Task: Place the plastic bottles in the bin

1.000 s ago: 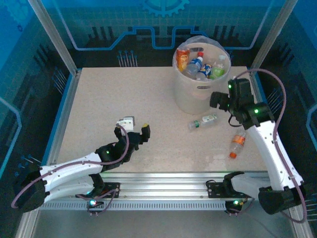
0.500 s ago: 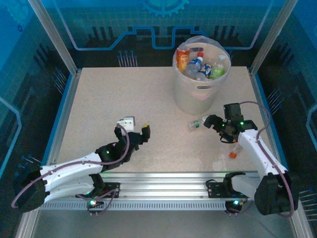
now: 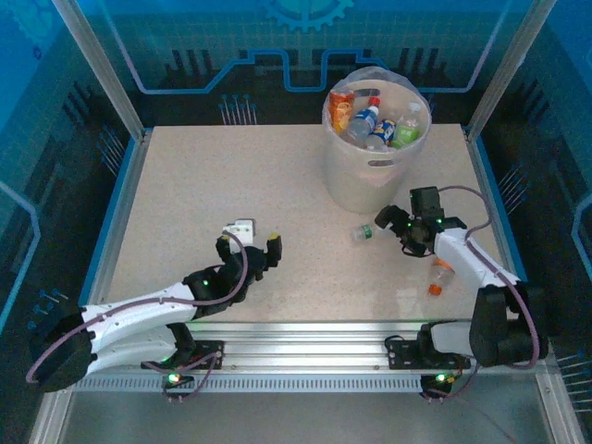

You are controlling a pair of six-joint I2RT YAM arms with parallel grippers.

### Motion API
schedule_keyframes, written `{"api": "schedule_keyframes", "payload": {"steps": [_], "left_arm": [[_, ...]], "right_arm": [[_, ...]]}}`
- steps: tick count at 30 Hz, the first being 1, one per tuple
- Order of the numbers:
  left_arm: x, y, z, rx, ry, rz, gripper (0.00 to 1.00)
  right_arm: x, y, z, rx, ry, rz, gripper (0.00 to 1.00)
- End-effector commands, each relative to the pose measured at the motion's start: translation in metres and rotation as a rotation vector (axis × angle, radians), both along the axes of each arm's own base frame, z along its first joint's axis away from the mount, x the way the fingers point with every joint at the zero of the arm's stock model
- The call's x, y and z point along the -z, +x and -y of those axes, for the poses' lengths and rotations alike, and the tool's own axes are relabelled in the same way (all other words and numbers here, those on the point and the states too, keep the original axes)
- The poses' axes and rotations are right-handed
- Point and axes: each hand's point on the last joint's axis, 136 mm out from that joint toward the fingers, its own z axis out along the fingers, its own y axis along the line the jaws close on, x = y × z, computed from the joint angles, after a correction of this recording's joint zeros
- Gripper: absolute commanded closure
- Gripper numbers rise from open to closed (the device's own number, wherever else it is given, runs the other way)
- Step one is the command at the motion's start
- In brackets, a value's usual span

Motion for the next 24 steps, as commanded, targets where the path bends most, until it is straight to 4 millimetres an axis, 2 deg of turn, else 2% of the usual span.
{"api": "schedule_keyframes", "payload": {"steps": [1, 6, 9, 10, 14, 18, 24], "left_arm": [[-0.014, 0.006, 0.006, 0.000, -0.042, 0.027, 0.01], [-0.011, 0.007, 0.006, -0.001, -0.038, 0.020, 0.01], [-0.010, 0.006, 0.006, -0.003, -0.041, 0.016, 0.01], [-0.010, 0.006, 0.007, -0.002, -0.041, 0.016, 0.01], [-0.008, 0.006, 0.006, -0.004, -0.037, 0.011, 0.01], [-0.008, 0.006, 0.006, -0.005, -0.038, 0.009, 0.01], [-0.009, 0.006, 0.006, -0.004, -0.040, 0.010, 0.01]], "right_arm": [[-0.006, 0.022, 0.006, 0.040, -0.005, 0.032, 0.00], [0.000, 0.038, 0.001, 0.034, 0.011, 0.023, 0.00], [0.013, 0.041, 0.000, 0.029, 0.013, -0.010, 0.00], [0.007, 0.051, -0.001, 0.026, 0.015, 0.008, 0.00], [0.017, 0.056, 0.000, 0.025, 0.002, -0.018, 0.00], [0.030, 0.054, 0.002, 0.025, -0.016, -0.055, 0.02], [0.045, 0.047, 0.010, 0.015, -0.048, -0.106, 0.14]]}}
